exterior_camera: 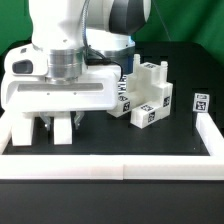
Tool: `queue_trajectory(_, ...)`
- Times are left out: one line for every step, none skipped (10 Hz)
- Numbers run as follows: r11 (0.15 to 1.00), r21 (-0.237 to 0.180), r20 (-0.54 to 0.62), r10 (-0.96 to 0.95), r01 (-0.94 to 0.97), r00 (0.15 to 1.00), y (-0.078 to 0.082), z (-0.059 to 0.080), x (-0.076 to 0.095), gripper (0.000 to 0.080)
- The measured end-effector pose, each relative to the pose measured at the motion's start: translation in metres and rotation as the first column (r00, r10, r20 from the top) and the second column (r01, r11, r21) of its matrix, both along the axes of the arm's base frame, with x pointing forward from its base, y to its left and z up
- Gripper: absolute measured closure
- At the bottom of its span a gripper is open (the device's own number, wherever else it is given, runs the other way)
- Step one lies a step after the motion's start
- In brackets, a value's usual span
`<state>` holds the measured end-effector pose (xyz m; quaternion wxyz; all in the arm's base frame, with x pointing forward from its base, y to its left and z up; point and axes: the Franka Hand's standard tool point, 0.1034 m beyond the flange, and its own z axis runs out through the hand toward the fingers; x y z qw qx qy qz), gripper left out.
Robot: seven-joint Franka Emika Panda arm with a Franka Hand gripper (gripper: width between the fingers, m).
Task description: Assemble chair
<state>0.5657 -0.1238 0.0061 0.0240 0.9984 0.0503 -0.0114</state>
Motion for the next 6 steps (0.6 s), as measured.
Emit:
queue_trajectory(1.000,0.000,0.005,0.002,-0.002,1.000,0.000,0.003,0.002,0.0512)
queue_trajectory(1.000,0.000,0.007,0.007,-0.007,1.000,0.002,0.009,0.004,0.0512)
queue_trajectory(1.000,0.011,-0.001,0.011,-0.011,1.000,0.008,0.021,0.006,0.0511)
queue_trajectory(1.000,0.023,-0.010,0.012,-0.011,1.000,0.013,0.034,0.007,0.0511)
queue_trajectory(0.999,0.032,-0.018,-0.002,0.002,1.000,0.016,0.043,0.008,0.0511)
queue_trajectory(0.998,0.037,-0.018,-0.042,0.043,0.999,0.023,0.054,0.013,0.0511)
